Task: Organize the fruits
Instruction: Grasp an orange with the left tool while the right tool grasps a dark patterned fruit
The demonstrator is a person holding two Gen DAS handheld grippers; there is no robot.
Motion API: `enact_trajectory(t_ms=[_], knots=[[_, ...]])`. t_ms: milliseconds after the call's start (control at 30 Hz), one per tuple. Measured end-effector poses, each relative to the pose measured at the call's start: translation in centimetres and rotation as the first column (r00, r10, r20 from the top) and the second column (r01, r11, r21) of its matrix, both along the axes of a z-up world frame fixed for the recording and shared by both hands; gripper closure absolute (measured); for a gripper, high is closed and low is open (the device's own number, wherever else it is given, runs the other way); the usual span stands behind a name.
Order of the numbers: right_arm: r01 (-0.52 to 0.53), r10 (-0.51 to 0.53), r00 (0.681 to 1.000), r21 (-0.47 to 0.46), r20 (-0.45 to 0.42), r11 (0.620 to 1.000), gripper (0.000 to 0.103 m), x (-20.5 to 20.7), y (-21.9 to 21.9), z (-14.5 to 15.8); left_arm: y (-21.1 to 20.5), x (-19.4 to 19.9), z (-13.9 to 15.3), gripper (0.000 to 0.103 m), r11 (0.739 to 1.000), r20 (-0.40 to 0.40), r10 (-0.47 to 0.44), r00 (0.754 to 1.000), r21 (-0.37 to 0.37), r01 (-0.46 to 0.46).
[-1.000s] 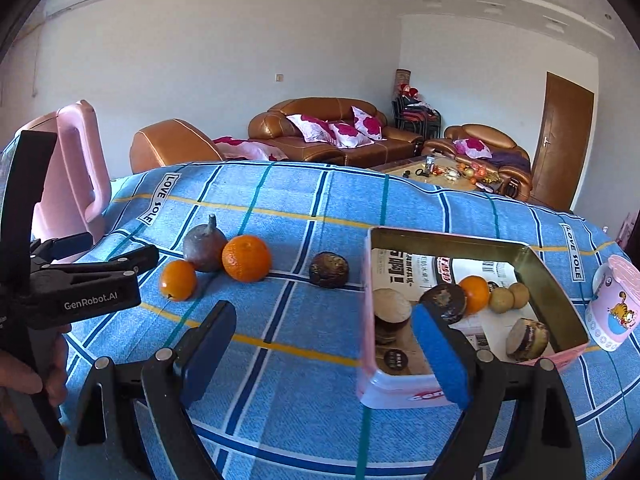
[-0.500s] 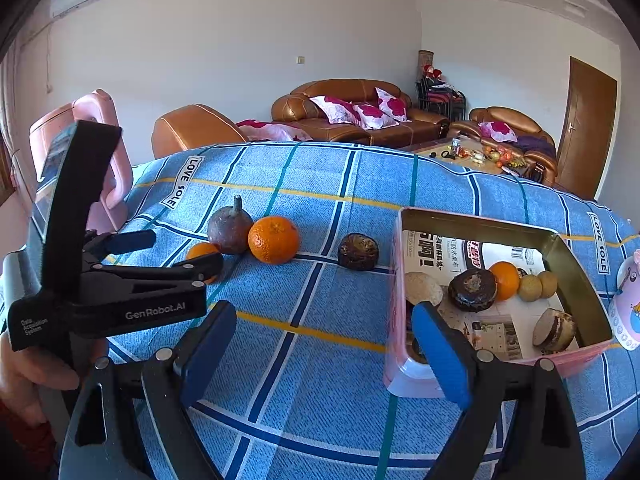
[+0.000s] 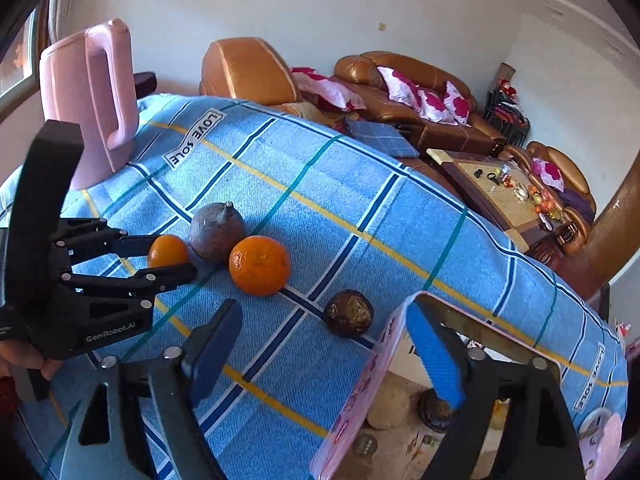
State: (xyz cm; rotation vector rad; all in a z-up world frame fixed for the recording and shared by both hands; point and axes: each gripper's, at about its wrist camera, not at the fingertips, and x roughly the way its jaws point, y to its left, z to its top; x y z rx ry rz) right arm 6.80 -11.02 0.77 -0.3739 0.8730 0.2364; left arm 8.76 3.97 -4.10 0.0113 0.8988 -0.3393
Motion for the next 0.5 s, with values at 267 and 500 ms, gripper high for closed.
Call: enact_trajectory(t_ms=[267, 500], knots=[[-0.059, 0.027, 0.984, -0.182, -0.175, 0.982, 0.065, 3.9, 0.2, -3.5, 0.6, -0.1, 0.0, 0.066, 1.000, -0.003, 0.004, 1.000, -0.017, -0.004], [-0.098, 0.039, 0.962, -0.211, -0.270, 0.973, 0.066, 5.4, -0.7, -3.2, 0.5, 0.0, 0.1, 0.066, 1.000, -0.004, 0.006, 1.000, -0.019, -0.006]])
